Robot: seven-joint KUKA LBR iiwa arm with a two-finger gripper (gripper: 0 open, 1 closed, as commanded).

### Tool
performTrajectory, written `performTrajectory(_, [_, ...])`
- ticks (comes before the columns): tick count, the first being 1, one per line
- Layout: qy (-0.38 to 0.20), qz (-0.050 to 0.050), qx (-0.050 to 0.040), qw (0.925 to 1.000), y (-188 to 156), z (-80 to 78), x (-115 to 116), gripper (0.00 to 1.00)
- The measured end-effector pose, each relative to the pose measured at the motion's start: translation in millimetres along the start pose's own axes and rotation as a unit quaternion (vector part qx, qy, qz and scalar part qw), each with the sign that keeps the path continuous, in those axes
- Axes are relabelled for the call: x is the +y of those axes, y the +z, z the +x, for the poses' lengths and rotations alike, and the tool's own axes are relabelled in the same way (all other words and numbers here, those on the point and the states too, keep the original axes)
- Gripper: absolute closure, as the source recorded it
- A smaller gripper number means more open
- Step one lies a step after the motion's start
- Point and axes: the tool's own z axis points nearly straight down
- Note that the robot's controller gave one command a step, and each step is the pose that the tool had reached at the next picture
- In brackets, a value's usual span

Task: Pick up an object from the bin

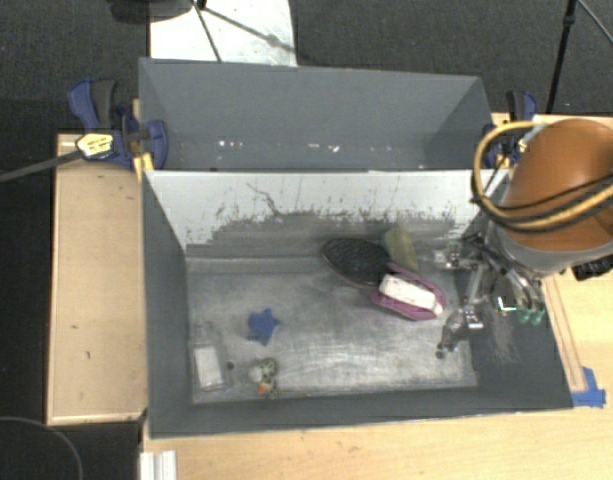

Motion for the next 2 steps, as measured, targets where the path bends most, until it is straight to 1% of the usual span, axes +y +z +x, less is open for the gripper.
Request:
performTrajectory(1, [-0.081, -0.002, -0.0026, 0.9967, 114.8, -42.2, 88.6, 0.00])
performTrajectory(2, [-0.108, -0.002, 0.0065, 0.9942, 100.7, -73.3, 28.5, 0.00])
